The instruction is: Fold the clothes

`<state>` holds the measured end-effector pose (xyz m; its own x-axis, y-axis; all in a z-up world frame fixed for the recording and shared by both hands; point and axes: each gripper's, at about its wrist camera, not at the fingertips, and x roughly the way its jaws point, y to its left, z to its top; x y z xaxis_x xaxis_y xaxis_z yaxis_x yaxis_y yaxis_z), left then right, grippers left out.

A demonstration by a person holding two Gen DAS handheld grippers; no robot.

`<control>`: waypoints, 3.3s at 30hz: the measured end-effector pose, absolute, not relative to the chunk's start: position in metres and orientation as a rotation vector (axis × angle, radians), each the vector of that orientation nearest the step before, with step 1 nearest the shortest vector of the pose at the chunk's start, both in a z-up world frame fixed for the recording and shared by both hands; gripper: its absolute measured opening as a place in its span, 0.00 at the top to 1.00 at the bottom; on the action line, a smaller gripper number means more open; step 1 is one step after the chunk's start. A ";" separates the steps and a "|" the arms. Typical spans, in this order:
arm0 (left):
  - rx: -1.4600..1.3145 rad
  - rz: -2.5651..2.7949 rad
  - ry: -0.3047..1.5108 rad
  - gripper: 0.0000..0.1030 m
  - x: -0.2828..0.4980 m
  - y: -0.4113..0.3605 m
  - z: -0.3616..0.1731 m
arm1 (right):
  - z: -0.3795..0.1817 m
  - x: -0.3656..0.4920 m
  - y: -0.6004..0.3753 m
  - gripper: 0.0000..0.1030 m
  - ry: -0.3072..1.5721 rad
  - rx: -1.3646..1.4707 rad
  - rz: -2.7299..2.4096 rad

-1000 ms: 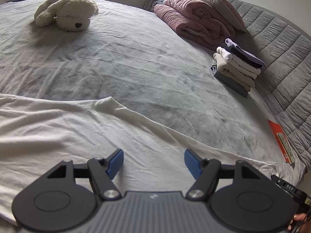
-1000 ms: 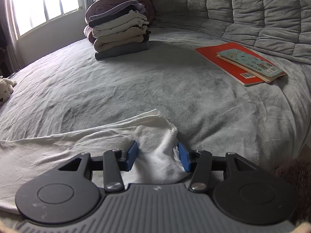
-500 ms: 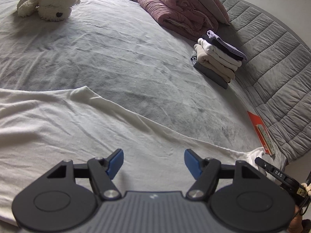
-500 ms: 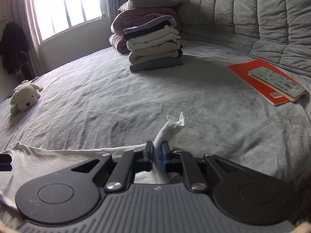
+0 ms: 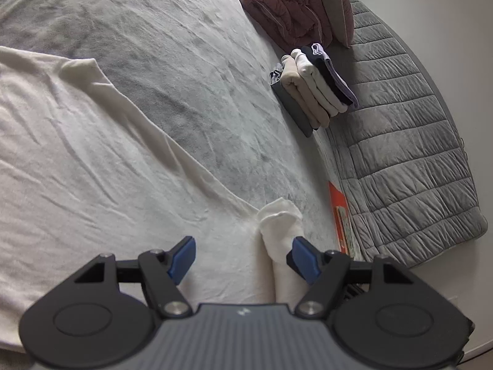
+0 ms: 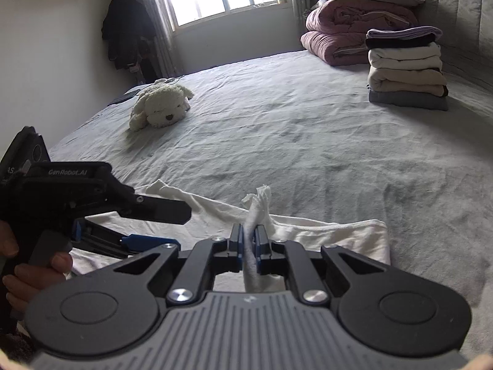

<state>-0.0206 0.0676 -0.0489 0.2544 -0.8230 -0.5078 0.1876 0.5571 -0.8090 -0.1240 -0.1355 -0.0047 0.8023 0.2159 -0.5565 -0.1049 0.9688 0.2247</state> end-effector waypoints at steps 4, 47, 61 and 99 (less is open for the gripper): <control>-0.688 -0.752 1.122 0.33 -0.018 0.059 -0.054 | -0.011 -0.121 -0.116 0.91 0.640 0.142 0.224; -0.550 -0.679 1.160 0.52 -0.016 0.058 -0.053 | -0.032 -0.151 -0.069 0.98 0.557 -0.158 0.234; -0.557 -0.637 1.165 0.82 -0.019 0.045 -0.050 | -0.022 -0.147 -0.076 0.98 0.546 -0.113 0.219; -0.188 -0.161 0.885 0.99 0.006 0.223 0.016 | -0.015 -0.066 0.094 0.97 0.578 0.202 0.524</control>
